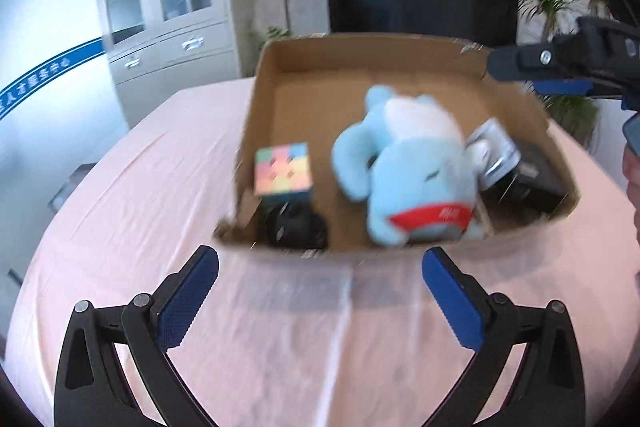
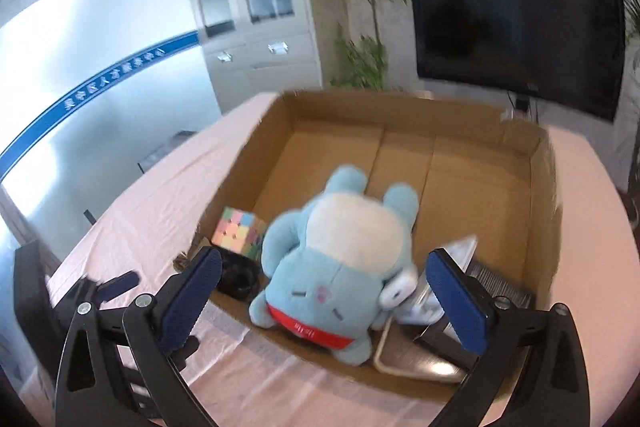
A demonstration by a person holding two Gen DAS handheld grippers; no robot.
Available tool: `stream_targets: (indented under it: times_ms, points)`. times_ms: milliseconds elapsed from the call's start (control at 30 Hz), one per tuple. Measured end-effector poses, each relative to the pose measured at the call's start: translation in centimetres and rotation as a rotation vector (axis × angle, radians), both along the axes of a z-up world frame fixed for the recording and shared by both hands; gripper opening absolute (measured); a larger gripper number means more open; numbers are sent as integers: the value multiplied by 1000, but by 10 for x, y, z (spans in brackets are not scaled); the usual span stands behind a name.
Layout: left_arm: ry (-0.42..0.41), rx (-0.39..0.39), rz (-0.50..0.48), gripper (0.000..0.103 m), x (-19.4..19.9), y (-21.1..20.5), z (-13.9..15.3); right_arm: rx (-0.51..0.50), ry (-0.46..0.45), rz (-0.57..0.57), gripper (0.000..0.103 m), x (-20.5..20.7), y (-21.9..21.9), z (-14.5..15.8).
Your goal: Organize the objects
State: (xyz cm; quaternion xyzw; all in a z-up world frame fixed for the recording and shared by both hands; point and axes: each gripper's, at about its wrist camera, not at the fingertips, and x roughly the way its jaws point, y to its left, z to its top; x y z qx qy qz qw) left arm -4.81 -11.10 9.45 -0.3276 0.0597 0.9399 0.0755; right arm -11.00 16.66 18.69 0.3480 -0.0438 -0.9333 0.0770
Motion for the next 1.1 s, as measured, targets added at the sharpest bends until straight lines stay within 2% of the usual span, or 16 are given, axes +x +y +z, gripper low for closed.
stream_targets:
  times_ms: [67, 167, 267, 367, 533, 667, 867, 1033, 1100]
  points:
    - [-35, -5, 33, 102, 5, -4, -8, 22, -110, -42, 103, -4, -8, -26]
    - [-126, 74, 35, 102, 8, -10, -22, 33, -192, -77, 103, 10, -11, -55]
    - [-168, 100, 38, 102, 11, -12, -37, 29, -196, -163, 103, 38, -3, -75]
    - [-172, 63, 71, 102, 19, -9, -51, 14, -189, -264, 103, 70, 12, -89]
    - [-214, 44, 28, 102, 30, 7, -73, 2, -183, -366, 103, 112, 27, -119]
    - [-237, 31, 57, 102, 34, 12, -88, 6, -215, -370, 103, 132, 25, -138]
    - [-292, -16, 29, 102, 40, 23, -112, 33, -284, -377, 103, 148, 18, -176]
    - [-264, 41, 54, 102, 47, 15, -115, 85, -284, -398, 103, 154, 9, -186]
    - [-264, 37, 53, 102, 48, 16, -115, 130, -270, -408, 103, 156, 2, -188]
